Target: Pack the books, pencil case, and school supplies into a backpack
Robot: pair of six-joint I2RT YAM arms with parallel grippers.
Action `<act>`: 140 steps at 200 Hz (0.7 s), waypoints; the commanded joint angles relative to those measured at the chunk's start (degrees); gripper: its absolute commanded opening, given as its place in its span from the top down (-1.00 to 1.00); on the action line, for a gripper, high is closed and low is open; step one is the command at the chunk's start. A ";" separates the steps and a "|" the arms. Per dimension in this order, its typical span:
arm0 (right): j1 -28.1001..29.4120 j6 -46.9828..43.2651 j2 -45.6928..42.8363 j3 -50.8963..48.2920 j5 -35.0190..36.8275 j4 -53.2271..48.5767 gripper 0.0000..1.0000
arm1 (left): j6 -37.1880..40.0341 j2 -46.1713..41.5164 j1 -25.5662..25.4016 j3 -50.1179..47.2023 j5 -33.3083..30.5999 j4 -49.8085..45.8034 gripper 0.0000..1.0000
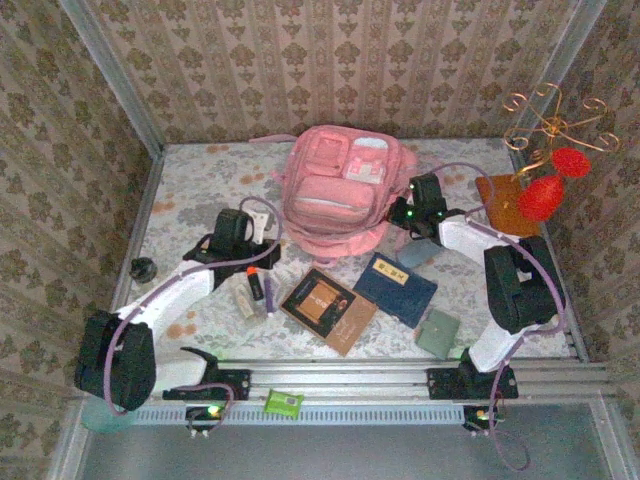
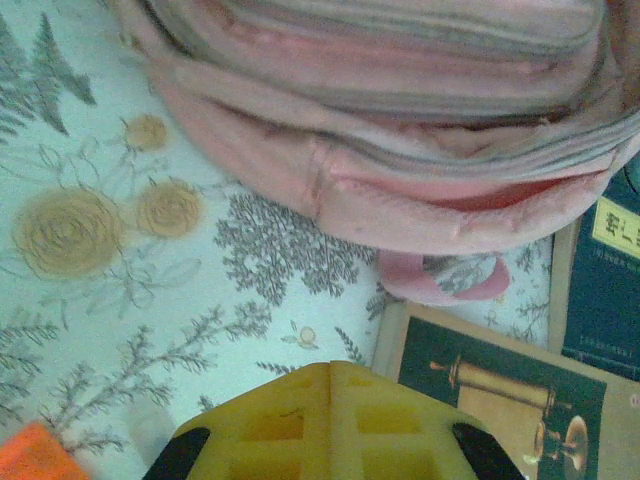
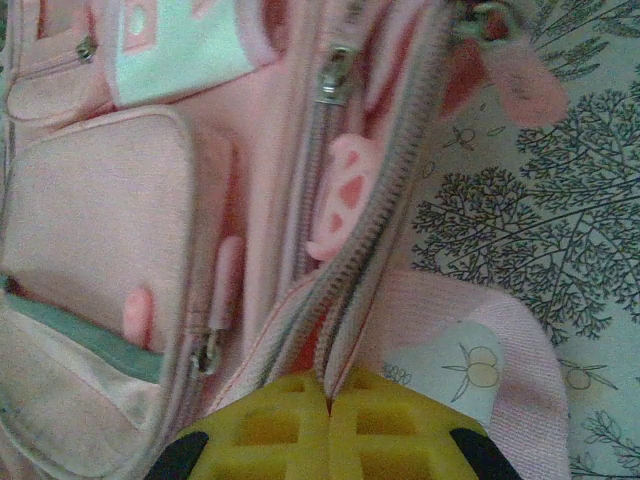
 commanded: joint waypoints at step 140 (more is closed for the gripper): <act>8.11 12.99 -5.97 -8.16 -1.59 19.85 1.00 | -19.46 20.79 -17.36 9.51 -2.03 25.84 -0.06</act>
